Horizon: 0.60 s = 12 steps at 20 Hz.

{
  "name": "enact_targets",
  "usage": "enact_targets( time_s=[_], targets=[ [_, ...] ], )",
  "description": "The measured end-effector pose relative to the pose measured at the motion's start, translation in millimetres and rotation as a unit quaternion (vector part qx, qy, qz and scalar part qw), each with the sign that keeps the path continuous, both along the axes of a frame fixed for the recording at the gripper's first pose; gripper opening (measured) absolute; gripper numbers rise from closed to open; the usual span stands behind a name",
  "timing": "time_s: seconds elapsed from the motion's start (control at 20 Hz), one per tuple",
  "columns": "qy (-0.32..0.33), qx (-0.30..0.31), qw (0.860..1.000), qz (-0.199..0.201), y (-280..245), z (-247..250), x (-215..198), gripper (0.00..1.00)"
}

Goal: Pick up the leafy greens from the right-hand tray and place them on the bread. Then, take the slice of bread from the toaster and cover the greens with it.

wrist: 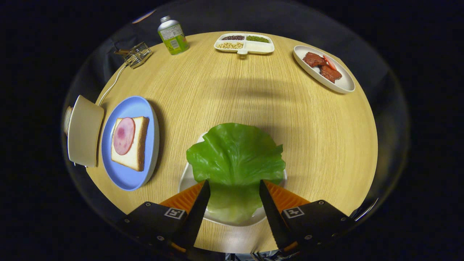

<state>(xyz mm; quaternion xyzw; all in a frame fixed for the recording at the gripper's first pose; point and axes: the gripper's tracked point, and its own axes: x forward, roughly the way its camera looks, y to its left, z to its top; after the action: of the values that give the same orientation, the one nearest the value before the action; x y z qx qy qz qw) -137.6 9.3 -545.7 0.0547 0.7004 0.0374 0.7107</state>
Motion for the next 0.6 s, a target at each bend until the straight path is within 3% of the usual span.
enact_targets(
  time_s=[0.45,0.6],
  targets=[
    [-0.009,-0.022,0.999,-0.044,1.7,0.7,1.0,0.66],
    [-0.014,-0.031,0.996,-0.079,-2.9,-0.7,2.8,0.36]
  ],
)
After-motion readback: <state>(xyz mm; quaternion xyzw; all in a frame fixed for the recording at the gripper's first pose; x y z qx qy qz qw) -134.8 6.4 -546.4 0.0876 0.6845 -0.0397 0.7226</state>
